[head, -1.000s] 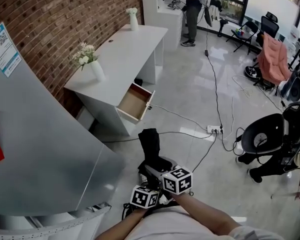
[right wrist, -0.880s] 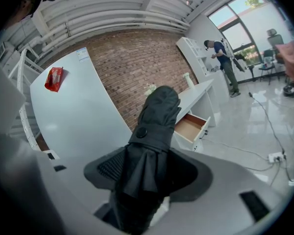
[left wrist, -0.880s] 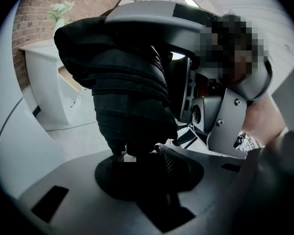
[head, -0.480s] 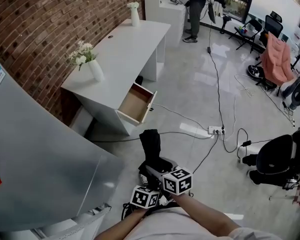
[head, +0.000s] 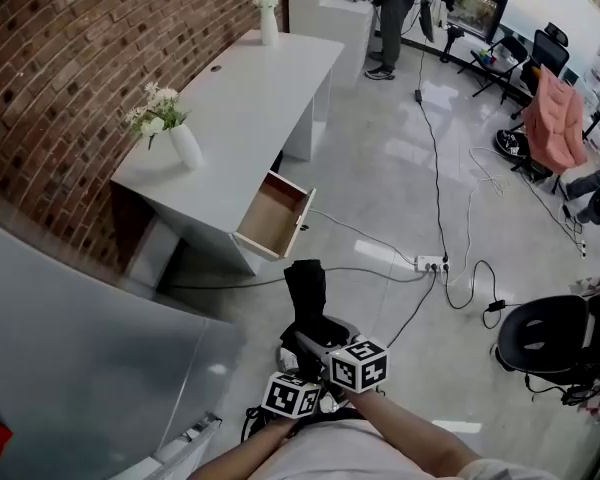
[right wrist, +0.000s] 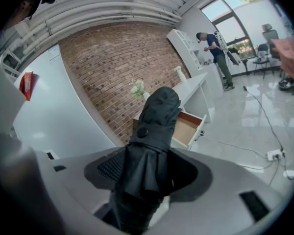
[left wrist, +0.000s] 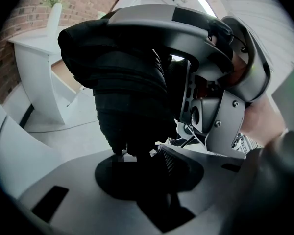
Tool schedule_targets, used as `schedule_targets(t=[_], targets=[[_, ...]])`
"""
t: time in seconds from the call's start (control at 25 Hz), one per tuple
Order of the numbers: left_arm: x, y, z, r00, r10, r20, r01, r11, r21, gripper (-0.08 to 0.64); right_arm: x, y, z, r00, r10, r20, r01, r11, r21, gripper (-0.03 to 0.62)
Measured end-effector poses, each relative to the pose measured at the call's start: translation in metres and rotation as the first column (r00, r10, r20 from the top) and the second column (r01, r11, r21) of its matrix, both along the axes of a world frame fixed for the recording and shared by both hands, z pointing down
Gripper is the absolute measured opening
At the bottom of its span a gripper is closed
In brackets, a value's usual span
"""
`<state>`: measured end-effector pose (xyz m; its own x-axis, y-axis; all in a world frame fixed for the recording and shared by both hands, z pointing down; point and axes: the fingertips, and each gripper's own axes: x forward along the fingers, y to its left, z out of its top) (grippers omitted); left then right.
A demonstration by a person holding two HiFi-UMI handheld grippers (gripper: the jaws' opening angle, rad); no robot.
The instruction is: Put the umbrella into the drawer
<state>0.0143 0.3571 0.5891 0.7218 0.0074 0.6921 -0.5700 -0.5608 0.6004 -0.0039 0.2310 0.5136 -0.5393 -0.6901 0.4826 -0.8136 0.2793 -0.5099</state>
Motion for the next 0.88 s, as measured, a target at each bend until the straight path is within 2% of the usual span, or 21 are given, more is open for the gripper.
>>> schedule_targets(t=[0.4, 0.88], targets=[[0.010, -0.049, -0.002, 0.997, 0.046, -0.068, -0.049, 0.998, -0.047, 0.136, 0.011, -0.051, 0.003, 0.996, 0.042, -0.084, -0.044, 0.999, -0.028, 0.284], [-0.002, -0.113, -0.007, 0.990, 0.085, -0.111, -0.089, 0.996, -0.029, 0.135, 0.003, -0.114, -0.004, 0.987, 0.101, -0.125, -0.103, 0.995, -0.005, 0.278]])
